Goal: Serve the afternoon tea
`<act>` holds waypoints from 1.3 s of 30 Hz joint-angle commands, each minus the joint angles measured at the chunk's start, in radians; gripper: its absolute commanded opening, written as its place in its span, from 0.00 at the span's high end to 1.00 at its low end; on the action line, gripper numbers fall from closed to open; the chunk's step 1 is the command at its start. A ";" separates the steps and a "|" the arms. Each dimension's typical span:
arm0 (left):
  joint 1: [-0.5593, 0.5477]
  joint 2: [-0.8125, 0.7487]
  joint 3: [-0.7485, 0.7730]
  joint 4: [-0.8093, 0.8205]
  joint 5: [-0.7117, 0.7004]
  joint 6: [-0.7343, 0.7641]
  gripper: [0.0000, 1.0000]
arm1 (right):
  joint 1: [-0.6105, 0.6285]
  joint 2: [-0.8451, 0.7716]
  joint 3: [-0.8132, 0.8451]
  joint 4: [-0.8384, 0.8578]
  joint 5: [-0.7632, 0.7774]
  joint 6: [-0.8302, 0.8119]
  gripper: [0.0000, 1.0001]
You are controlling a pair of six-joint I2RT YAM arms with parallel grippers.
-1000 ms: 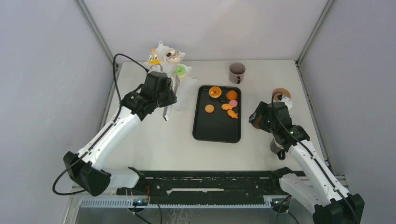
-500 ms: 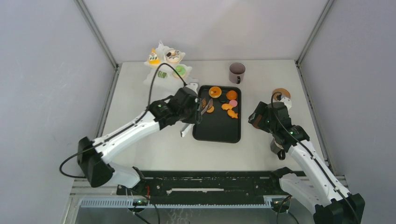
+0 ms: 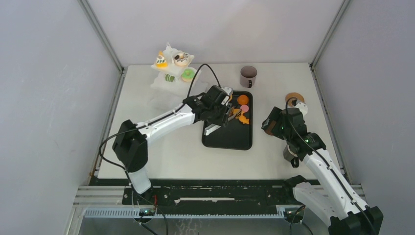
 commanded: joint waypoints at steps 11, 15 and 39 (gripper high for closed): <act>0.037 0.114 0.168 -0.112 0.029 0.257 0.52 | -0.017 0.013 0.018 0.028 0.002 -0.017 0.02; 0.045 0.143 0.195 -0.114 0.015 0.280 0.52 | -0.019 0.031 0.018 0.035 0.002 -0.019 0.02; 0.059 0.261 0.342 -0.141 0.065 0.333 0.51 | -0.032 0.071 0.018 0.068 -0.017 -0.026 0.02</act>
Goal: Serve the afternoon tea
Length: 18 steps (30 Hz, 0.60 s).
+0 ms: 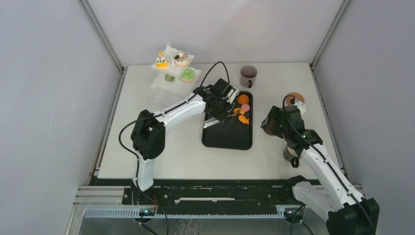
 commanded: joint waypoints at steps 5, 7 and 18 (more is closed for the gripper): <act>-0.004 -0.011 0.079 0.018 0.047 0.049 0.51 | -0.006 0.008 0.018 0.045 -0.003 -0.015 0.02; -0.004 -0.007 0.083 0.018 0.049 0.052 0.50 | -0.006 0.011 0.018 0.046 -0.003 -0.015 0.02; -0.013 0.009 0.120 0.005 0.076 0.065 0.50 | -0.008 0.009 0.018 0.047 -0.005 -0.015 0.02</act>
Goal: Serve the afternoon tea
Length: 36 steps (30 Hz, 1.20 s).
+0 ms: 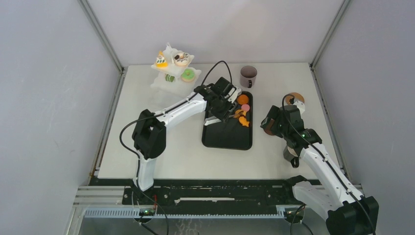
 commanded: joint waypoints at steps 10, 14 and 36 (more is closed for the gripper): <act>-0.025 -0.003 0.095 0.004 0.044 0.040 0.49 | -0.008 -0.010 0.018 0.031 0.001 -0.012 0.02; -0.025 0.022 0.122 0.000 0.023 0.040 0.49 | -0.008 -0.003 0.019 0.036 -0.004 -0.011 0.02; -0.036 -0.006 0.105 -0.059 -0.042 0.063 0.49 | -0.008 -0.004 0.018 0.045 -0.018 -0.012 0.02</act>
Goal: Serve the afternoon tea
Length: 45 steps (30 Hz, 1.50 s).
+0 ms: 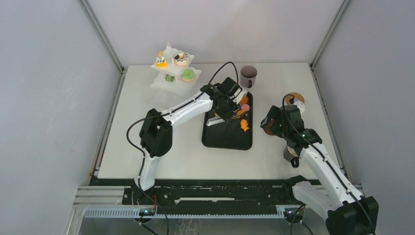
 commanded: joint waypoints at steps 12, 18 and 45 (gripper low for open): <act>-0.006 -0.055 0.002 0.019 -0.008 0.016 0.56 | -0.002 -0.016 0.018 0.029 0.007 -0.011 0.02; -0.005 -0.147 -0.050 0.017 -0.029 0.004 0.77 | -0.002 -0.024 0.018 0.022 0.013 -0.009 0.02; 0.132 -0.716 -0.421 -0.009 -0.248 -0.225 0.97 | 0.025 -0.005 0.018 0.047 -0.005 0.005 0.02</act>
